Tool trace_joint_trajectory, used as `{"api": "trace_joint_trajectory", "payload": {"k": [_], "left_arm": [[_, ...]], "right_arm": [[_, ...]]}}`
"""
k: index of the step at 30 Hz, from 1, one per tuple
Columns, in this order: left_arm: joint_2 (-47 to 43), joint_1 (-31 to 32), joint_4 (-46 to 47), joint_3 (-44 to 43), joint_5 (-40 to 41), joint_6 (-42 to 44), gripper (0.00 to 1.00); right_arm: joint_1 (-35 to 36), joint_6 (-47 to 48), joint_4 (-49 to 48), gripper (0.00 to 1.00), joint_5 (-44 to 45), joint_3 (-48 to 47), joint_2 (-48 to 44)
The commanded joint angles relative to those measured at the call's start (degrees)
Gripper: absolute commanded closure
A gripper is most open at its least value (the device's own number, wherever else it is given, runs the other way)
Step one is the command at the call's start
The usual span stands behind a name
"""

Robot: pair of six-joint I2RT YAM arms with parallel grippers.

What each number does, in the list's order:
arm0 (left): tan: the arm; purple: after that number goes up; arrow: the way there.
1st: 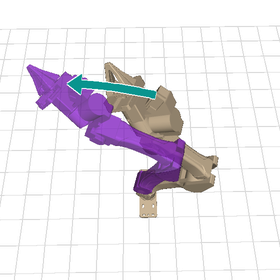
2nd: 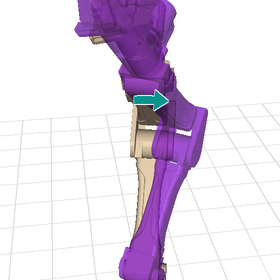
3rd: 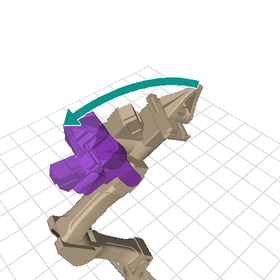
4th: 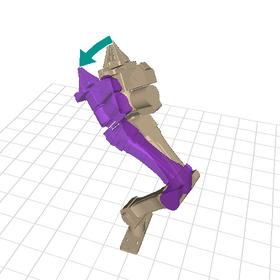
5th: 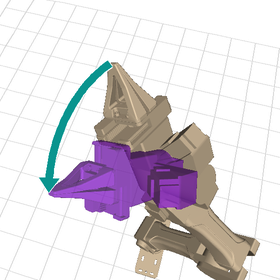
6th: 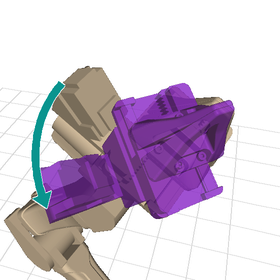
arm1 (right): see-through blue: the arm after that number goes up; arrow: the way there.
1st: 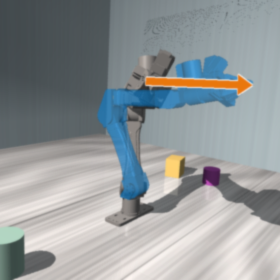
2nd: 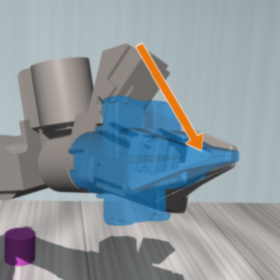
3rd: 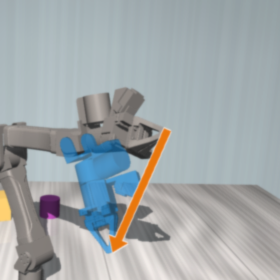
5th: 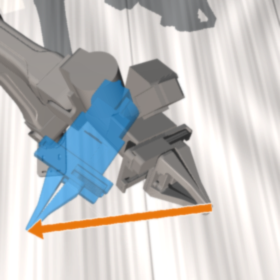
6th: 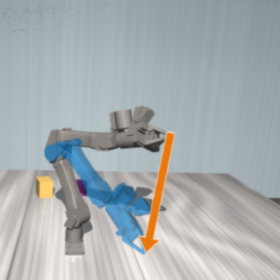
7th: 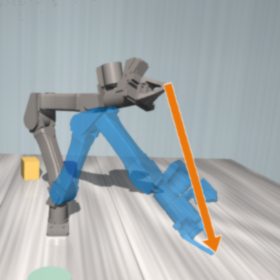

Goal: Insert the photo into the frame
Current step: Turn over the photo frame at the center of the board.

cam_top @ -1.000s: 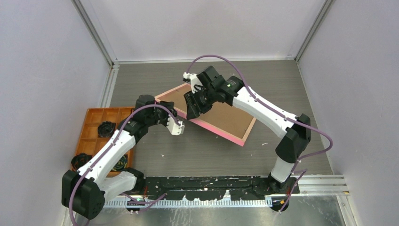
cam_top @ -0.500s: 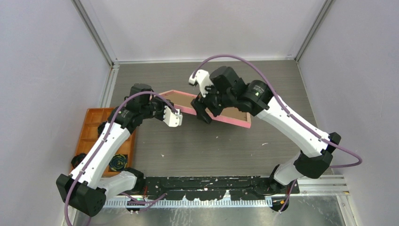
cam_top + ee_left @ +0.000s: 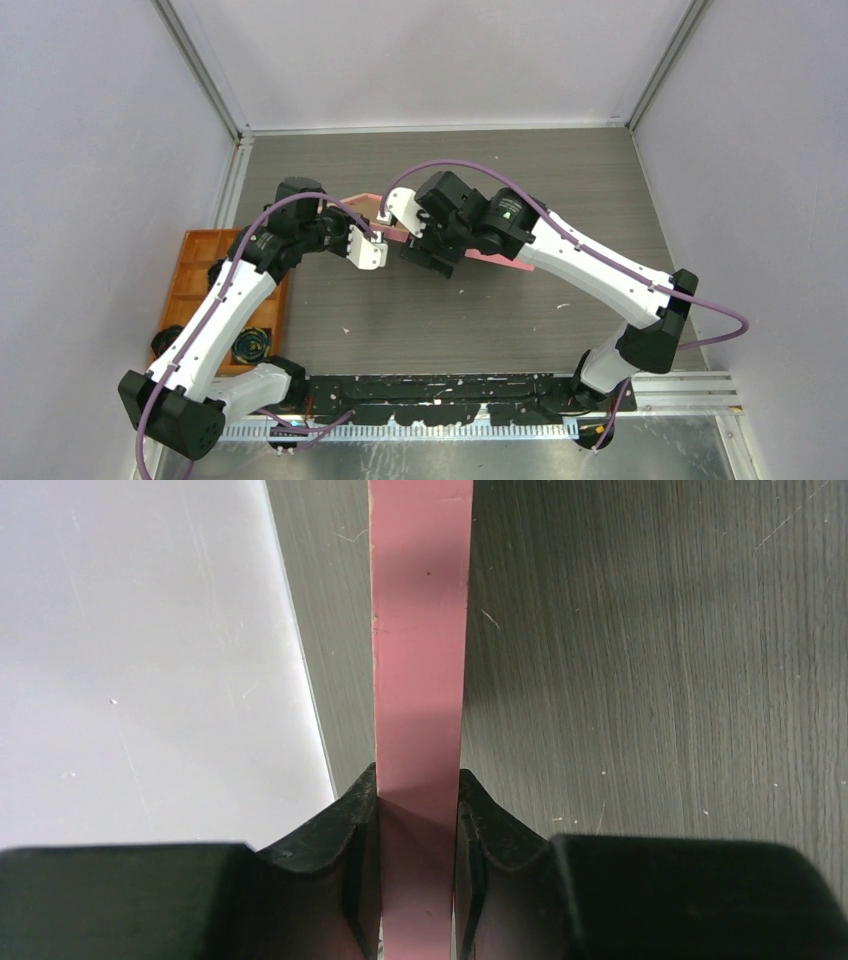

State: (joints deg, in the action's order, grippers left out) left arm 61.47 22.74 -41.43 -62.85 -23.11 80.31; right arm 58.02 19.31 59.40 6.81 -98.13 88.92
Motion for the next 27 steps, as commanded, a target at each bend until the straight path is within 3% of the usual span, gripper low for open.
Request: {"api": "trace_joint_trajectory", "payload": {"k": [1,7,13,14,16,20,27], "left_arm": [[-2.87,-0.15,6.52,-2.01,-2.88,-1.17,1.00],[-3.42,-0.15,7.57,-1.11,-2.42,-1.11,1.00],[-3.54,-0.16,8.34,-1.05,-2.29,-1.73,0.98],[-3.74,-0.15,8.80,-0.93,-2.17,-1.91,0.93],[-4.17,-0.23,10.49,-0.58,-1.80,-3.16,0.64],[-5.95,-0.54,13.14,0.04,-2.00,-5.30,0.30],[-6.77,-2.24,9.92,-8.61,-2.92,-19.18,0.16]], "right_arm": [[0.43,3.10,-3.32,0.23,4.29,1.89,1.11],[0.38,3.02,-10.50,0.34,8.71,5.91,-0.92],[0.35,1.49,-12.08,0.56,9.00,4.17,-1.18],[0.40,1.18,-12.00,0.61,9.09,3.45,-0.95],[0.35,0.37,-11.45,0.68,9.10,1.73,-0.51],[0.12,-3.15,-10.40,0.70,8.58,-2.66,0.70],[-5.80,-18.02,-4.12,0.71,-5.48,-18.41,5.87]]}}
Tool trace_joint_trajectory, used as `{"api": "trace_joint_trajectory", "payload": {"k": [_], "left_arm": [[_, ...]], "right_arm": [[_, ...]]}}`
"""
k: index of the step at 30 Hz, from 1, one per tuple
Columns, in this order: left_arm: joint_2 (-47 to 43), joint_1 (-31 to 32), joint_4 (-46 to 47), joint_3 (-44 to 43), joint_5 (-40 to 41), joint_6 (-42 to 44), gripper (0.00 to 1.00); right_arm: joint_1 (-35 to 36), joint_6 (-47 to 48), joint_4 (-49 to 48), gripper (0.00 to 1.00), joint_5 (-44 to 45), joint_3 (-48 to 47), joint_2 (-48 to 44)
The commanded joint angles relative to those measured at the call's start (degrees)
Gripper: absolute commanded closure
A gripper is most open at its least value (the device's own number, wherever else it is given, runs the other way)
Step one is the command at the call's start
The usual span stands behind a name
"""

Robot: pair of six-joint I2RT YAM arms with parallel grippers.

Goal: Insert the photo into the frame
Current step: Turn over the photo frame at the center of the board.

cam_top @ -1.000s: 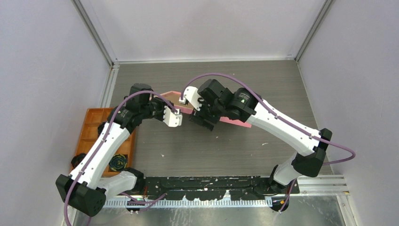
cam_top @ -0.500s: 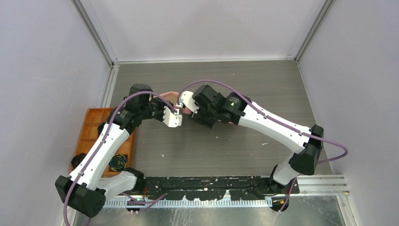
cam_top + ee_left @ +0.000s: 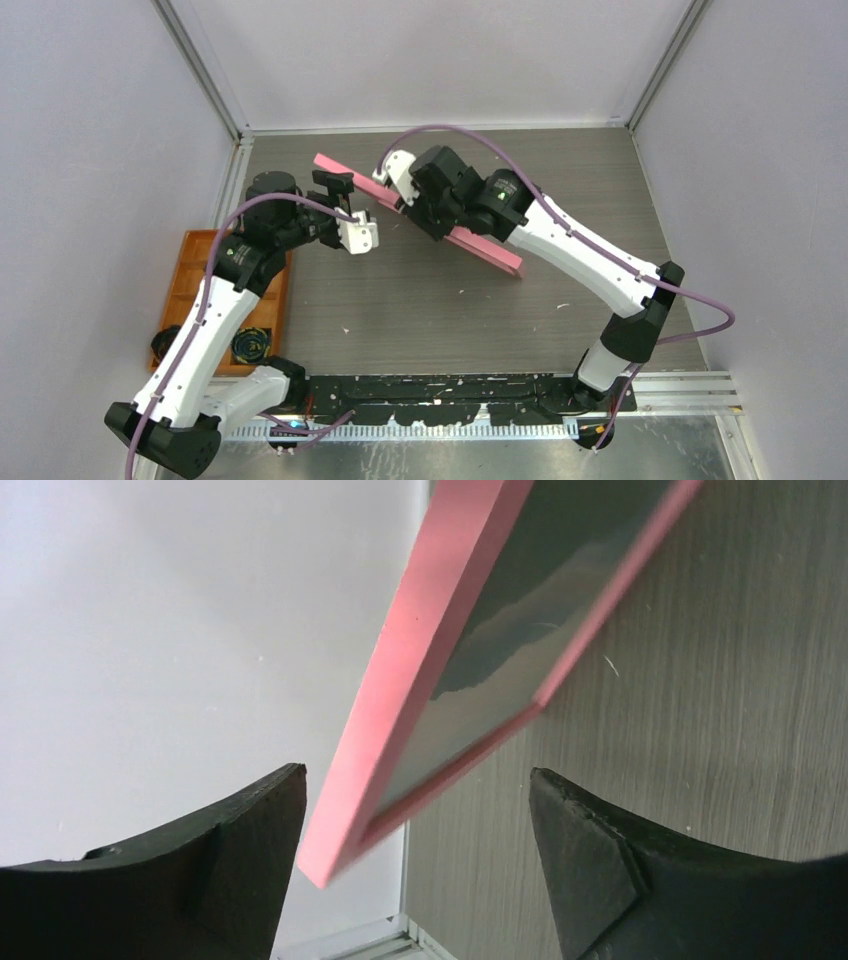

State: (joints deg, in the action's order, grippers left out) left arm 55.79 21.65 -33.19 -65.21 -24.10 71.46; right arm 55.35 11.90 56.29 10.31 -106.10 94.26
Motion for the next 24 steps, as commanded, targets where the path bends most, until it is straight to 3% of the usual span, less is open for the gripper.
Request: {"api": "trace_joint_trajectory", "payload": {"k": [1,6,10,18,24], "left_arm": [[-1.18,-1.54,1.30,-7.68,-1.92,-12.80,0.15],[2.27,-5.34,-7.21,-16.92,-4.42,-24.82,0.11],[6.54,-9.18,-15.37,-22.09,-7.99,-30.71,0.10],[11.33,-11.10,-22.69,-17.98,-8.14,-29.15,0.11],[12.67,-11.19,-20.29,-13.48,-6.43,-31.95,0.10]], "right_arm": [[-4.09,-13.04,-0.64,0.72,-11.38,-12.32,1.19],[-11.45,-24.70,0.66,0.74,-18.10,-17.71,4.75],[-17.31,-30.22,0.27,0.74,-21.02,-13.03,4.70],[-29.78,-43.01,-21.90,0.75,-28.70,20.20,-9.92],[-35.16,-50.04,-39.48,0.74,-31.50,43.55,-19.59]]}}
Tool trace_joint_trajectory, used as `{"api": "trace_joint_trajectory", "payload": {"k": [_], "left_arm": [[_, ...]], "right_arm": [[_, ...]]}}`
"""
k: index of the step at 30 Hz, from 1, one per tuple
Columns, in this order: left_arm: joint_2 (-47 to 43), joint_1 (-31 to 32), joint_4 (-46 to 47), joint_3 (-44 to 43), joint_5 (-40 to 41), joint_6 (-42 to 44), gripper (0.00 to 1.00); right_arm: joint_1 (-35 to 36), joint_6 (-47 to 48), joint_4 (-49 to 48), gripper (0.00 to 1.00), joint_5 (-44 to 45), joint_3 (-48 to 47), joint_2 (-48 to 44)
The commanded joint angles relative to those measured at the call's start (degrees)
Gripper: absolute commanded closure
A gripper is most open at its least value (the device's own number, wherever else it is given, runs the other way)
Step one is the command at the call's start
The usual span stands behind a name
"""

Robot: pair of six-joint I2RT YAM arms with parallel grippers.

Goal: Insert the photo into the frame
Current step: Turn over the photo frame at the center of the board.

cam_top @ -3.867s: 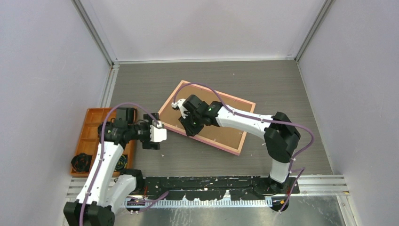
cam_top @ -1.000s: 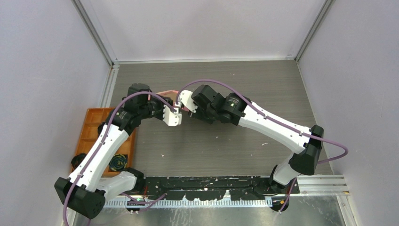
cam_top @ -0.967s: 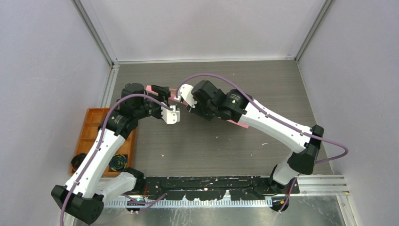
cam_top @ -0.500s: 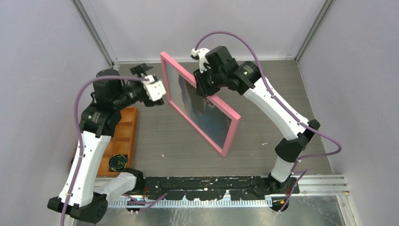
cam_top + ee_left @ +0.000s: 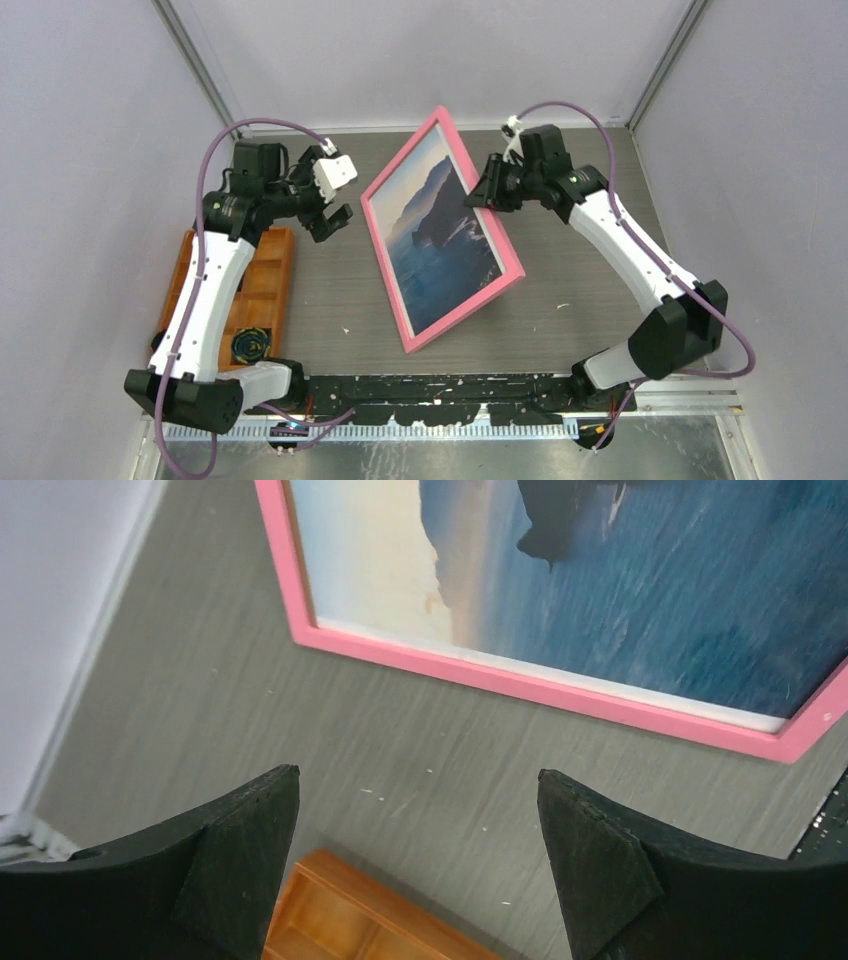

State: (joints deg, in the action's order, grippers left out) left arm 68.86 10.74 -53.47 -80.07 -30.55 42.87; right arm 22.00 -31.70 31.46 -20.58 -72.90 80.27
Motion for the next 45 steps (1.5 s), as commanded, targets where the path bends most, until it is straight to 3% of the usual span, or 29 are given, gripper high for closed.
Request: {"api": "trace_joint_trajectory", "payload": {"k": [1,6,15,21,23,29,36,37,38,42,45], "left_arm": [[0.01,-0.28,0.83,1.81,1.02,-5.03,0.10],[1.06,-0.81,4.75,5.00,3.04,-10.85,0.10],[4.24,-0.96,6.88,9.14,5.21,-12.37,0.11],[5.38,-0.99,8.35,9.99,6.40,-12.49,0.10],[6.10,-0.99,7.81,10.04,6.55,-12.26,0.01],[8.04,-0.99,7.62,11.21,7.97,-13.17,0.00],[7.86,-1.22,10.50,12.55,8.91,-16.55,0.00],[7.99,-1.37,10.75,12.57,8.94,-16.91,0.00],[8.15,-1.56,10.76,12.52,8.94,-17.36,0.00],[9.47,-2.22,10.86,12.10,9.71,-19.80,0.00],[10.83,-3.40,12.53,12.17,10.67,-23.10,0.00]], "right_arm": [[-2.29,-7.40,-17.56,0.74,-0.86,13.91,-6.52],[-4.60,-8.20,-27.55,0.74,0.38,26.66,-8.20],[-7.07,-8.35,-40.08,0.70,3.96,38.48,-5.84],[-8.48,-9.90,-50.19,0.65,3.97,43.35,-1.70],[-9.26,-10.40,-51.38,0.63,3.92,43.86,-0.26],[-10.22,-10.45,-51.28,0.55,5.61,43.99,1.49],[-10.66,-9.17,-47.00,0.34,8.49,43.42,0.74],[-10.58,-9.12,-46.61,0.23,8.80,43.45,0.47],[-10.57,-9.08,-45.96,0.03,9.05,43.38,0.07],[-10.67,-8.68,-42.96,0.00,11.08,42.73,-2.66],[-10.79,-6.87,-34.31,0.00,19.36,38.95,-7.26]]}}
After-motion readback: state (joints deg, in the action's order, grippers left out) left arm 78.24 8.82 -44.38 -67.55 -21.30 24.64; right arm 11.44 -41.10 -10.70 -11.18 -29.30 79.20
